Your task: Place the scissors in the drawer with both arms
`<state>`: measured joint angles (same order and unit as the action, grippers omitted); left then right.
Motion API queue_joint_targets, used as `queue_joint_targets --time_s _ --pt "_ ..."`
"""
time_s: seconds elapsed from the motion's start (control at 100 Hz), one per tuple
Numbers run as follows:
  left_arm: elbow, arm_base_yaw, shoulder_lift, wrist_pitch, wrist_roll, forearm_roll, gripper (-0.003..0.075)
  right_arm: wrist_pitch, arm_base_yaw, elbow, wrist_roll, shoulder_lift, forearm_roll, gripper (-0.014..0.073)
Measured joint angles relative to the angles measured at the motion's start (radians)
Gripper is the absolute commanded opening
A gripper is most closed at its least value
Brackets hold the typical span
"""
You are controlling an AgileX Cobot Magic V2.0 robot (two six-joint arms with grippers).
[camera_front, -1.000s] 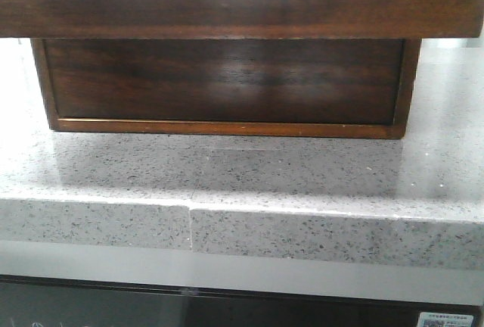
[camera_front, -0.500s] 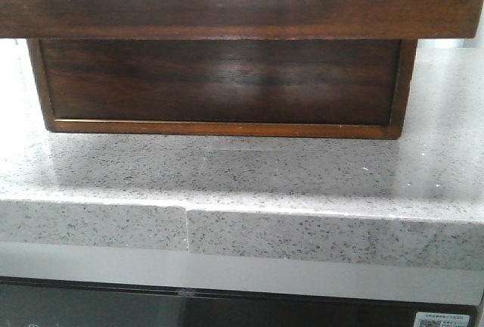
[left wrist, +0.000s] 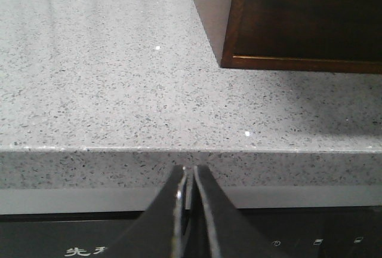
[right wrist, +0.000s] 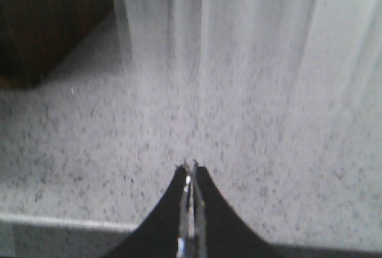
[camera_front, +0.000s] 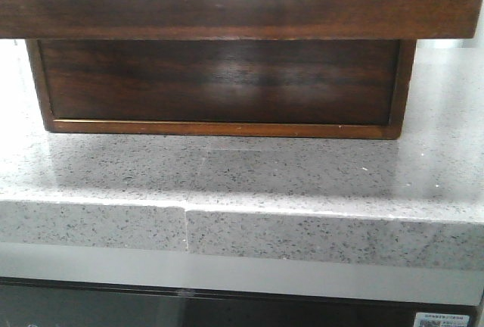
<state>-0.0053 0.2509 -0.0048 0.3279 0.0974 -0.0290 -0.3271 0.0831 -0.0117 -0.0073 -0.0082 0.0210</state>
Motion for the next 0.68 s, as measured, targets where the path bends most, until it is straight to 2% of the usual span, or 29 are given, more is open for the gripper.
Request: queue_joint_targets --time_s 0.68 --pt "0.0 0.0 0.0 0.0 0.0 -0.002 -0.002 -0.004 0.0 0.0 0.007 0.0 0.0 -0.0045"
